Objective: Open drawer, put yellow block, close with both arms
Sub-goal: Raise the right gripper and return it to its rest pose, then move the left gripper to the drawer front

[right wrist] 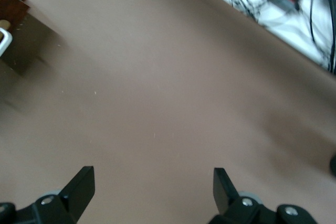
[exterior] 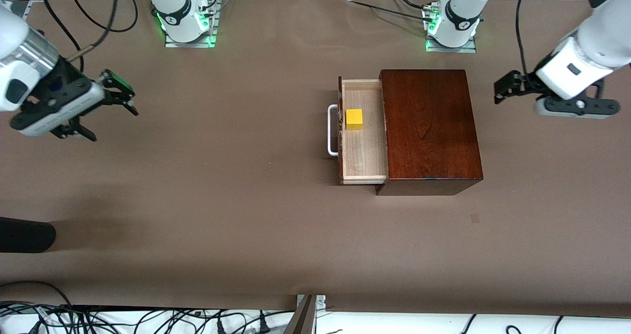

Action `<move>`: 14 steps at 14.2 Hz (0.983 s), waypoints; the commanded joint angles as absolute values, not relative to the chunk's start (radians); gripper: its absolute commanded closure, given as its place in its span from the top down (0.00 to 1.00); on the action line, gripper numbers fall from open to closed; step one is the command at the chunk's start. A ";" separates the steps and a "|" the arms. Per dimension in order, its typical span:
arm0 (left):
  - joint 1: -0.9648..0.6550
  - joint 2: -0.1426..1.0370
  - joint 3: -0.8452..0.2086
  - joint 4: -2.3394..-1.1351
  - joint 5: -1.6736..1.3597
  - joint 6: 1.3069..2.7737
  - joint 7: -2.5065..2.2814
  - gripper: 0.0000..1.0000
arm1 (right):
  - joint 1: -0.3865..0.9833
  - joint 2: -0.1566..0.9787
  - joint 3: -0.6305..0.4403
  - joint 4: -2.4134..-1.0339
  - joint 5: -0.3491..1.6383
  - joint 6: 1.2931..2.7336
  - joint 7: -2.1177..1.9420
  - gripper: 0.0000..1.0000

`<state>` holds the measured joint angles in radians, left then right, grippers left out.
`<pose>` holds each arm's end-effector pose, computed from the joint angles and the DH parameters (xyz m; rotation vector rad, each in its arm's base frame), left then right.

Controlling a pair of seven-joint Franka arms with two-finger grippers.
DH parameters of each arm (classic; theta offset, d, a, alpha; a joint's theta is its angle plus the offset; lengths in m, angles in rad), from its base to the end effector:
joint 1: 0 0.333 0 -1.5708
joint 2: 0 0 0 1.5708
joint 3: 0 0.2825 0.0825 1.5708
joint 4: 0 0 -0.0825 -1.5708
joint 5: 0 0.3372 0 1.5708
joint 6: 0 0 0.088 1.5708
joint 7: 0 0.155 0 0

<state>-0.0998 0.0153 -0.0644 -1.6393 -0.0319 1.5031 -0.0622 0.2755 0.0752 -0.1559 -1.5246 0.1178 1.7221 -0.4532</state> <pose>0.4859 -0.0855 0.5018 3.1127 -0.1586 -0.2408 0.5428 0.0845 0.5393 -2.9302 -0.8479 -0.2124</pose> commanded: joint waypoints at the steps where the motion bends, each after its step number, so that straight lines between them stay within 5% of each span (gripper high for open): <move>1: -0.172 0.113 -0.093 -1.547 -0.078 1.439 0.017 1.00 | 0.275 0.032 -0.198 -1.585 0.114 1.681 -0.379 1.00; 6: -0.363 0.228 -0.120 -1.451 -0.098 1.446 0.043 1.00 | 0.270 0.028 -0.170 -1.582 0.025 1.626 -0.253 1.00; 14: -0.576 0.484 -0.172 -1.439 -0.095 1.943 0.124 1.00 | 0.276 0.029 -0.166 -1.575 0.031 1.626 -0.247 1.00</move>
